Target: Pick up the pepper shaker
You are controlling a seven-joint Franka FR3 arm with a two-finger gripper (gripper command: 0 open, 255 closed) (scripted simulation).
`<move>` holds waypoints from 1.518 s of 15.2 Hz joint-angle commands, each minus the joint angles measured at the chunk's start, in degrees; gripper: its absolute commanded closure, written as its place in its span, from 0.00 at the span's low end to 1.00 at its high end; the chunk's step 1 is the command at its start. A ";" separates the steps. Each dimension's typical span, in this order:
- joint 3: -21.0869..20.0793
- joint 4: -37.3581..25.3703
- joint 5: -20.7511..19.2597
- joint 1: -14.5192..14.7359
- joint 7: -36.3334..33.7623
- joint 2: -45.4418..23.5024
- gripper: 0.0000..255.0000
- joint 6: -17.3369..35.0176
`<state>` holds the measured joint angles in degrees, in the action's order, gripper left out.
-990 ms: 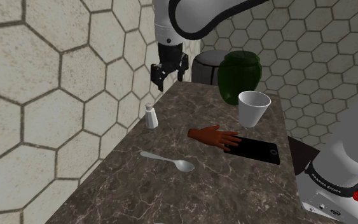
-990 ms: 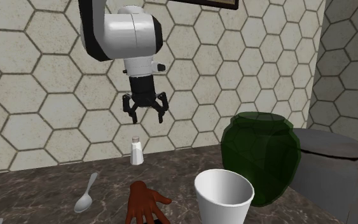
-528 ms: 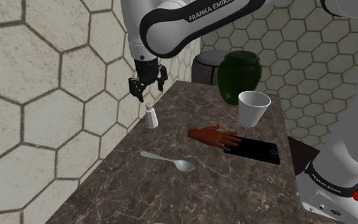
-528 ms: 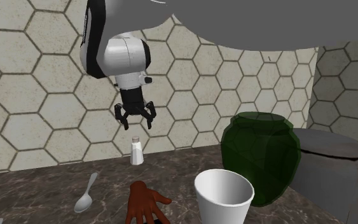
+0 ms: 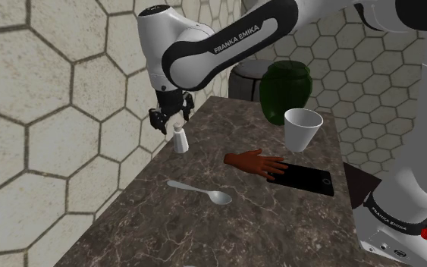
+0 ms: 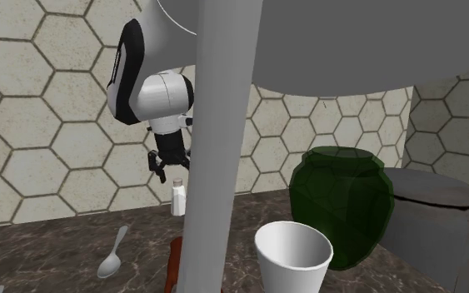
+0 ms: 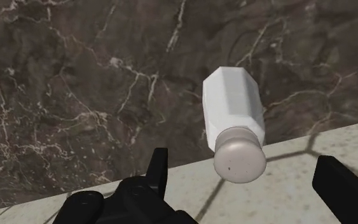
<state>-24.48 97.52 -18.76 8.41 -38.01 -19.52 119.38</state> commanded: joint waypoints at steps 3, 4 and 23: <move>0.14 0.82 -0.28 -0.06 -0.21 -0.30 1.00 1.11; 0.14 0.81 -0.28 -0.06 -0.22 -0.30 1.00 1.10; -0.55 -4.75 1.60 -0.15 1.87 1.88 1.00 -6.24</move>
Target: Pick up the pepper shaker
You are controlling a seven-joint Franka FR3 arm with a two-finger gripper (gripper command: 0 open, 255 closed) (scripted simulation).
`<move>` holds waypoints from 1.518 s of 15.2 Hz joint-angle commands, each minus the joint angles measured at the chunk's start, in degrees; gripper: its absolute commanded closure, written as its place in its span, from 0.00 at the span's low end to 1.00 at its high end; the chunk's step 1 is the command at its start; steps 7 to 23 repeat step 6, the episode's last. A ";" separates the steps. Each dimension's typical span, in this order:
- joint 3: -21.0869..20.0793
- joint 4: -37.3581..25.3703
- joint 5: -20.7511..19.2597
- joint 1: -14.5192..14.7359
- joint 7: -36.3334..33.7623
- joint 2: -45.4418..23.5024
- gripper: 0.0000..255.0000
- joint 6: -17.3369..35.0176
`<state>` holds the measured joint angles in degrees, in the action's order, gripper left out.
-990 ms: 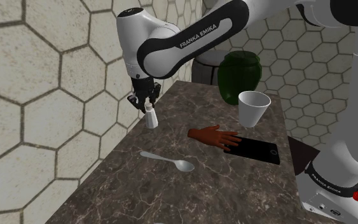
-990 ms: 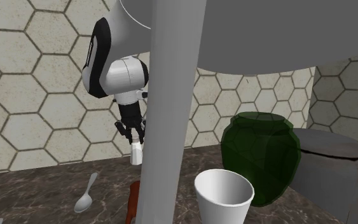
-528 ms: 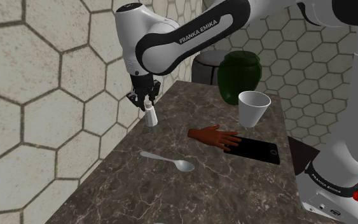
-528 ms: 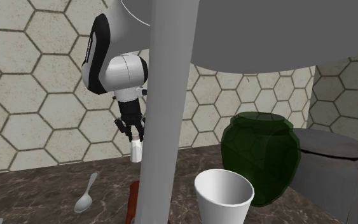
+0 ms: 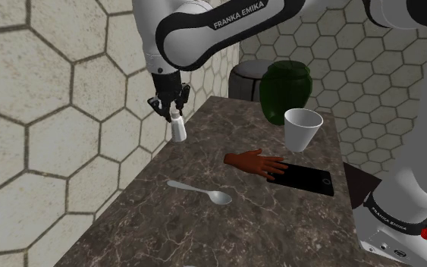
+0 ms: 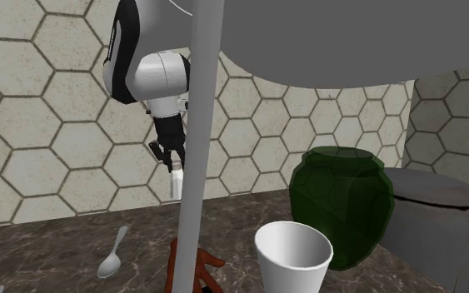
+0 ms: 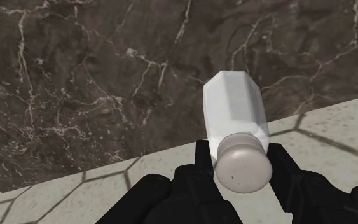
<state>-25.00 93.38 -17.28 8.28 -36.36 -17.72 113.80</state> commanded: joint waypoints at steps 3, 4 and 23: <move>-0.16 -2.44 0.47 0.05 0.69 0.43 1.00 -2.77; -0.20 -3.09 0.57 0.08 0.84 0.52 1.00 -3.48; -0.20 -3.19 0.59 0.09 0.87 0.53 1.00 -3.59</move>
